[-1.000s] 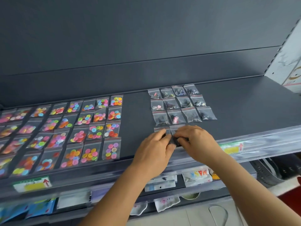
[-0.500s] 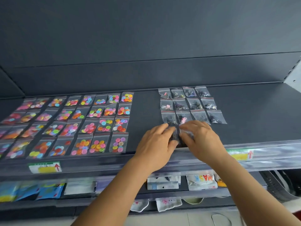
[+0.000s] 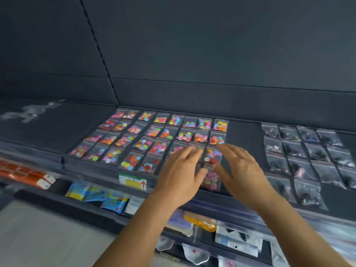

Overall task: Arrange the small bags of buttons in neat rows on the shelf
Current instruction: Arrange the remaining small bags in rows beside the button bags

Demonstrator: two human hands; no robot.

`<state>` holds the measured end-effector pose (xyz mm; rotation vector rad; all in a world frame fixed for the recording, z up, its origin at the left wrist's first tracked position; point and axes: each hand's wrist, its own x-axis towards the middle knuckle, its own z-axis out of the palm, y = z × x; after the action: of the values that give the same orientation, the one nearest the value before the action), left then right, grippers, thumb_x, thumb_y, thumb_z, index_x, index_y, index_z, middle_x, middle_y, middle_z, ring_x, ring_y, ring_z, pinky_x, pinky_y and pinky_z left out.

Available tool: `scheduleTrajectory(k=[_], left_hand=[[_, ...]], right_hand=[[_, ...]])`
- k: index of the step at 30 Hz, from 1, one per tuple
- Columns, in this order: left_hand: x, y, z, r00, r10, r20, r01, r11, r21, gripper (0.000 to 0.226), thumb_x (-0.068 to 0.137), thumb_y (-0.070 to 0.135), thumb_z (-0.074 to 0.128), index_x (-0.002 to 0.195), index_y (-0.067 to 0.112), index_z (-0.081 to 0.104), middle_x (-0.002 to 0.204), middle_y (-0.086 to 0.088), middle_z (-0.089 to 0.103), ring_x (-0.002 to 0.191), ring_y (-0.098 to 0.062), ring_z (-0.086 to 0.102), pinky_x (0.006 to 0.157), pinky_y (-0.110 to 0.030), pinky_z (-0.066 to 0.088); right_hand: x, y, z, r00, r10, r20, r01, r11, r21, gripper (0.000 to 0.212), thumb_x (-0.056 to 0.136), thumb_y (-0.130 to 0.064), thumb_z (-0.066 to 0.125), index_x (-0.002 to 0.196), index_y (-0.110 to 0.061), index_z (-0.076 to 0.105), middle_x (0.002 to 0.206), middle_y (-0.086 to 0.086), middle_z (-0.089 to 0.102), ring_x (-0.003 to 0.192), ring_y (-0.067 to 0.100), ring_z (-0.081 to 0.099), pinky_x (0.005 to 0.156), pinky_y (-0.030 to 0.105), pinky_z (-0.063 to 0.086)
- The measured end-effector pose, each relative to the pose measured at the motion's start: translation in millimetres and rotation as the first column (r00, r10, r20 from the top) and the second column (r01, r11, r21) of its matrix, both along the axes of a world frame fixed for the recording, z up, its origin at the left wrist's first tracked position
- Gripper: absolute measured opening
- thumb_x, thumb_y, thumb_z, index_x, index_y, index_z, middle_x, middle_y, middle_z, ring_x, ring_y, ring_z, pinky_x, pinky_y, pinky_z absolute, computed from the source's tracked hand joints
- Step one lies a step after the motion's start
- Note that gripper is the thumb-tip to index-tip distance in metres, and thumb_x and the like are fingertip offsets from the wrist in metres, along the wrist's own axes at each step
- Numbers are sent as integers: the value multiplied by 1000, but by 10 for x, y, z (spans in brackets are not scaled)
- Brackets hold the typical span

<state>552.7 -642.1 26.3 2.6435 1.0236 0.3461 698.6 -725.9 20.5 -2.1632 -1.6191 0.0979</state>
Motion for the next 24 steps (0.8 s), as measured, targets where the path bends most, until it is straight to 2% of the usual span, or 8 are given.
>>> scheduleTrajectory(k=[4, 12, 16, 24], left_hand=[[-641, 404, -3, 996, 93, 10, -93, 996, -15, 56, 98, 42, 41, 149, 28, 24, 156, 10, 21, 142, -13, 19, 116, -32, 20], [-2105, 1190, 62, 984, 175, 30, -176, 984, 40, 54, 98, 39, 42, 148, 24, 27, 151, 8, 31, 135, -14, 30, 110, -27, 23], [-2773, 1584, 88, 974, 225, 35, -227, 972, 57, 54, 98, 37, 43, 148, 21, 30, 151, 5, 33, 136, -15, 30, 112, -27, 22], [-3709, 2346, 80, 939, 338, 69, -342, 938, 51, 54, 98, 36, 44, 147, 20, 30, 150, 2, 35, 137, -16, 31, 113, -30, 25]], right_hand=[[-542, 450, 34, 995, 99, 19, -99, 995, 4, 55, 95, -40, 46, 144, -21, 33, 148, -1, 38, 138, 19, 30, 112, 31, 23], [-1977, 1474, 71, 980, 199, -17, -198, 980, 11, 53, 95, -40, 45, 143, -21, 35, 147, -2, 39, 136, 18, 32, 113, 33, 26], [-2620, 1956, 108, 971, 234, -51, -233, 972, 32, 52, 95, -39, 46, 142, -20, 36, 146, -1, 41, 135, 19, 34, 112, 34, 26], [-3483, 2865, 173, 946, 319, -63, -317, 948, 37, 52, 95, -39, 46, 141, -18, 38, 145, -1, 41, 135, 18, 33, 111, 30, 27]])
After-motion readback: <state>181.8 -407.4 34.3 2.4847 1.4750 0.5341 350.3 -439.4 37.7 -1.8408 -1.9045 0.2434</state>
